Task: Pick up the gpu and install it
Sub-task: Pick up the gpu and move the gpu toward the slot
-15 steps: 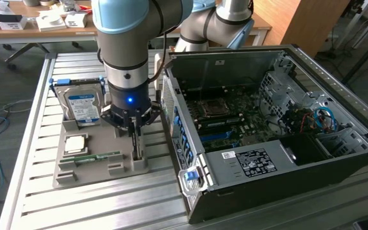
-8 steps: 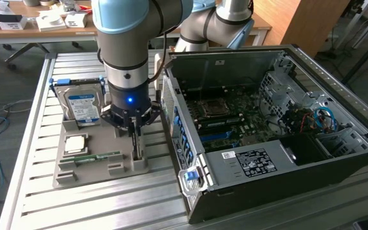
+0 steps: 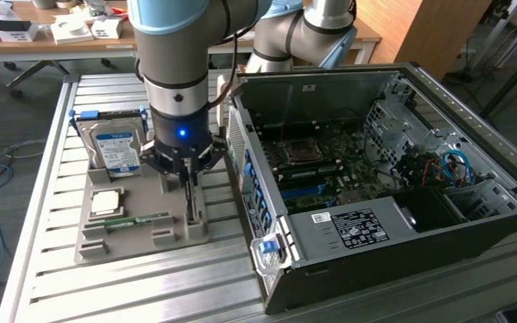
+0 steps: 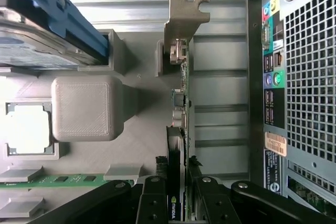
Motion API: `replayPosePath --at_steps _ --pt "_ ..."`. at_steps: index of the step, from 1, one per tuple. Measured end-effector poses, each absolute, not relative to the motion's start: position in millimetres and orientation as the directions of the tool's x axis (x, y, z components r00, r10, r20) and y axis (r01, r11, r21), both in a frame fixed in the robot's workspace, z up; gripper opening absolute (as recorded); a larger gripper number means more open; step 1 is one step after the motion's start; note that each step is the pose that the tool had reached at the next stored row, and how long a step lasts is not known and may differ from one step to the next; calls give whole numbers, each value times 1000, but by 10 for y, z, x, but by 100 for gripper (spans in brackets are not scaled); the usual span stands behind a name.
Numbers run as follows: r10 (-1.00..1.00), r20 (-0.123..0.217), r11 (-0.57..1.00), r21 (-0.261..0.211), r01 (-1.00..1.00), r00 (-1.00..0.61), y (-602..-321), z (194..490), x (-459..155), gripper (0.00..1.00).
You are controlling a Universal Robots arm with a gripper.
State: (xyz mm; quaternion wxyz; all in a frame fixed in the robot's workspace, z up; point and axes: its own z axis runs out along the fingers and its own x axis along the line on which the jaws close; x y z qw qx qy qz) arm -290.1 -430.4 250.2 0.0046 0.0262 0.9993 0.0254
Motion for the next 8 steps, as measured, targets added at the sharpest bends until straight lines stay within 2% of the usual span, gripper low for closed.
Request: replayPosePath --at_steps 8 --pt "48 -7 997 59 47 -999 -4305 2710 -2900 26"
